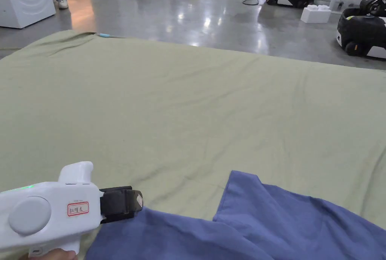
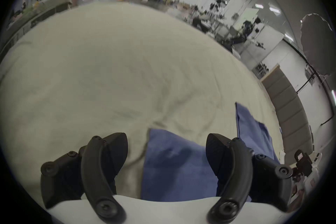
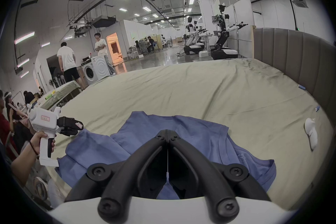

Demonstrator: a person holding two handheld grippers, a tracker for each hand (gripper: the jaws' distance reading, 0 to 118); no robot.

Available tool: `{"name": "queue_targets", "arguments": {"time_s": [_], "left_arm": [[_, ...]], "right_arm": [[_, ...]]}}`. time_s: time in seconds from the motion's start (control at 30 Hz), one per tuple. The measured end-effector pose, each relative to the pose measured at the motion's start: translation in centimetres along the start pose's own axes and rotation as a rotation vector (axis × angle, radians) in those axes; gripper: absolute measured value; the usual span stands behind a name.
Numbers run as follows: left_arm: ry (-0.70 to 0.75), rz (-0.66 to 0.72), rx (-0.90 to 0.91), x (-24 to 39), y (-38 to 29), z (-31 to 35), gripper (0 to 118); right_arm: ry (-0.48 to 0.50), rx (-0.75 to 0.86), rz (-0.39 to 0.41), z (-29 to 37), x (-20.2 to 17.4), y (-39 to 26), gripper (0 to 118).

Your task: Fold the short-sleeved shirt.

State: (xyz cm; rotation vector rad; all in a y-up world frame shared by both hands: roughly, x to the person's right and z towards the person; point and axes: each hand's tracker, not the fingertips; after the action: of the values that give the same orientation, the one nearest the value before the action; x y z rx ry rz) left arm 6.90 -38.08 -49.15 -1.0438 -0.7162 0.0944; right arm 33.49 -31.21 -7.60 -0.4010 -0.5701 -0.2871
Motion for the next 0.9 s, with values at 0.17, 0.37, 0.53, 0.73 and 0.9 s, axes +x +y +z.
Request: {"name": "queue_targets", "arguments": {"time_s": [0.17,0.37,0.53,0.73,0.9], "left_arm": [[0.195,-0.12,0.055,2.3,-1.9,1.3,56],[-0.078,-0.01,-0.083,0.8,-4.2,1.4,3],[-0.07,-0.013,-0.071,0.8,-3.9,1.3,3],[-0.055,-0.03,-0.064,1.4,-4.2,1.4,3],[-0.02,-0.067,-0.057,2.5,-4.3,1.8,3]], "right_arm": [[-0.018,-0.027,0.019,-0.9,0.4,0.6,3],[-0.057,-0.078,0.126,-4.3,1.8,2.7,3],[0.035,-0.242,0.128,-11.1,4.4,5.6,77],[0.009,-0.467,0.272,-20.2,4.6,6.4,115],[0.055,-0.625,0.401,-22.2,2.6,3.3,7]]}}
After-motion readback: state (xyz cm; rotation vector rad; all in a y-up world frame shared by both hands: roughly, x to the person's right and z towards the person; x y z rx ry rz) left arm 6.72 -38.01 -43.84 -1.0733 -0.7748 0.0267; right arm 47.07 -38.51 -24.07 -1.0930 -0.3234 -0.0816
